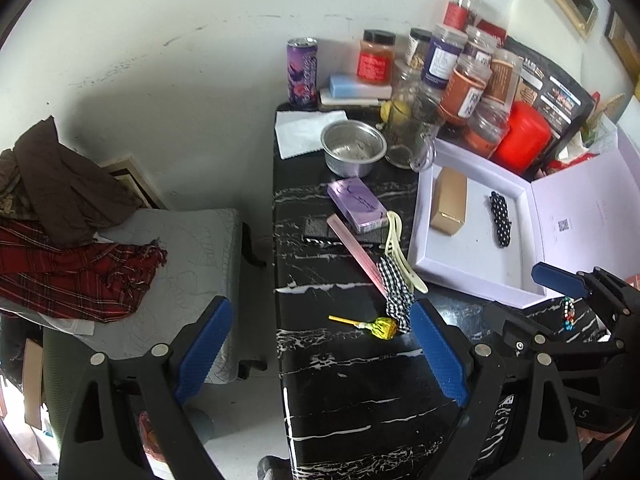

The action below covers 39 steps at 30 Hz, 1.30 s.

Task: Organize rigid objects
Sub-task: 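Reach the right tool to the gingham scrunchie and grasp it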

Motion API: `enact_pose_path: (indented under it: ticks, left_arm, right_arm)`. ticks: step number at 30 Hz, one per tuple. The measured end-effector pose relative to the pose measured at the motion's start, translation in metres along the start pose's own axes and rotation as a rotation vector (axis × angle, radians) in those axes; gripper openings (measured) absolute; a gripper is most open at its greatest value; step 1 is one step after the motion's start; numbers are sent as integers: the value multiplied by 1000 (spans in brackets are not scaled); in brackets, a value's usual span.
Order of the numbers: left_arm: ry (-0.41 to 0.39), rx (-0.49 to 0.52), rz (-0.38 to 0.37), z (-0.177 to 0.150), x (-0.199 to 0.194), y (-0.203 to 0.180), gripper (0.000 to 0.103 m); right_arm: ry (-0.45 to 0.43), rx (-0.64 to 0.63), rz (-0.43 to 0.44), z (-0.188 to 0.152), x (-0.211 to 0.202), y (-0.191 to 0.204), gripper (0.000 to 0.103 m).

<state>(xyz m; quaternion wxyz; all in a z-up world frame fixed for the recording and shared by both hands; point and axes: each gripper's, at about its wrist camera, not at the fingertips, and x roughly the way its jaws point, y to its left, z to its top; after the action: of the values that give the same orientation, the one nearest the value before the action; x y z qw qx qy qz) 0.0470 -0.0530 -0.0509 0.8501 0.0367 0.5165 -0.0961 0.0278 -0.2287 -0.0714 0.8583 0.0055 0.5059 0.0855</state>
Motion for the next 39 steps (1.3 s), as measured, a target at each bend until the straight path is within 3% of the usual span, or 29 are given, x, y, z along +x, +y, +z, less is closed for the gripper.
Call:
enact_pose_path:
  ticks: [18,27,39]
  left_arm:
    - [91,-34,-135,-29,70,-1,92]
    - [113,-13,-119,-36,88,10,92]
    - [154,-29,-99,-36,116,33,92]
  right_arm:
    - [77,-31,-3,-16,56,-17,76]
    - [114,-58,54,-22,87,-12,75]
    - [183,-29,143,-12,137,0,59]
